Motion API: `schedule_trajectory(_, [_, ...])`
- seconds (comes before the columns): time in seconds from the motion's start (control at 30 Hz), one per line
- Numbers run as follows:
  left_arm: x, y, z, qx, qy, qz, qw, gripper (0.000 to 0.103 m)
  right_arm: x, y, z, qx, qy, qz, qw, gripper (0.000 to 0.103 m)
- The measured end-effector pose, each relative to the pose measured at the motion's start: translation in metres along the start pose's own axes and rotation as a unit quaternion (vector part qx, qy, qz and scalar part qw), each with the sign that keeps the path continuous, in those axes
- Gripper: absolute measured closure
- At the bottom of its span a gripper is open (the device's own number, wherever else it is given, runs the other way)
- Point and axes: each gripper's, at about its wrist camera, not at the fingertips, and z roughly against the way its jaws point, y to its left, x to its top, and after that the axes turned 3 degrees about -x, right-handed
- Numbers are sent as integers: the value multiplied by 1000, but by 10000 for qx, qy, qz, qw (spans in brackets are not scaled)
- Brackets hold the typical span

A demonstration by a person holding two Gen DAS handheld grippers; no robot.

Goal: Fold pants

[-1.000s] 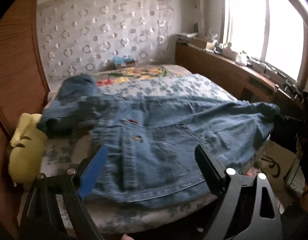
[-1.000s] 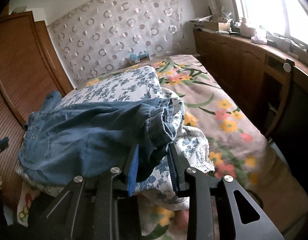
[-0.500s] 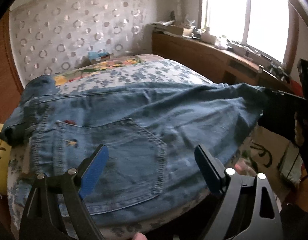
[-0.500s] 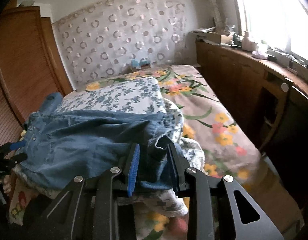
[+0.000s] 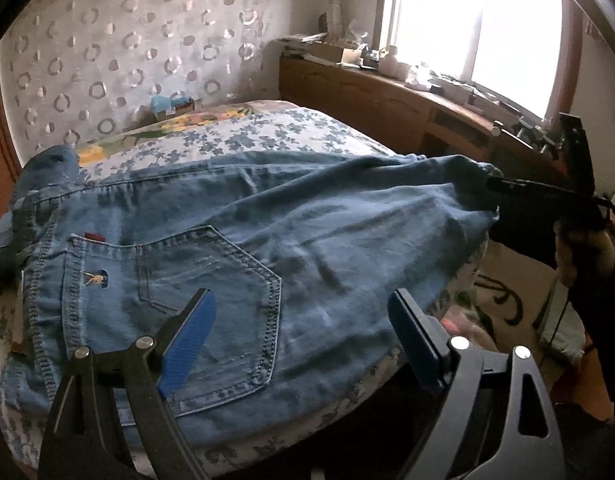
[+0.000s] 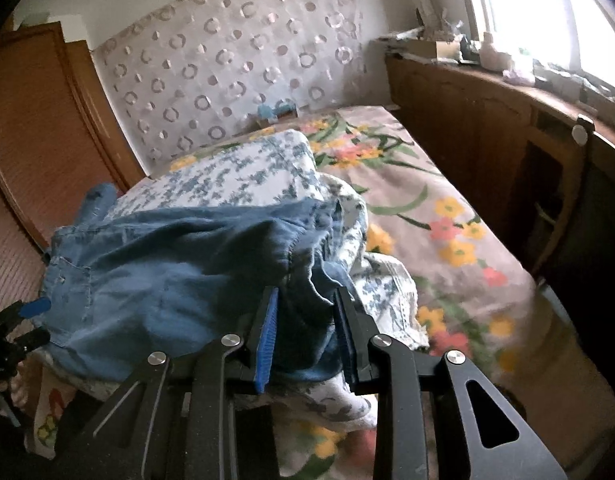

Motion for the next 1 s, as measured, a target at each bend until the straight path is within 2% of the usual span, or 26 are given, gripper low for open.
schedule_trajectory(0.07, [1, 0, 4, 58, -38, -39, 10000, 15, 1, 4, 1, 100, -64, 61, 9999, 88])
schedule_trajectory(0.2, [5, 4, 19, 150, -188, 4, 9997, 15, 11, 25, 6, 384, -255, 301, 9985, 91])
schedule_trajectory(0.37, [9, 19, 48, 347, -403, 70, 9986, 15, 36, 72, 11, 1051, -435, 623, 9916, 94])
schedule_trajectory(0.63, [2, 64, 98, 869, -658, 312, 9936, 15, 86, 190, 9, 2020, -704, 1498, 9653, 96])
schedule_trajectory(0.83, [-11, 96, 126, 1168, -774, 599, 9883, 15, 108, 276, 24, 2934, -780, 1894, 9338, 96])
schedule_trajectory(0.93, [-18, 106, 131, 1249, -776, 674, 9868, 15, 101, 305, 21, 3107, -560, 2126, 9248, 95])
schedule_trajectory(1.0, [-22, 110, 131, 1269, -768, 708, 9864, 15, 90, 317, 10, 2875, -348, 2402, 9265, 95])
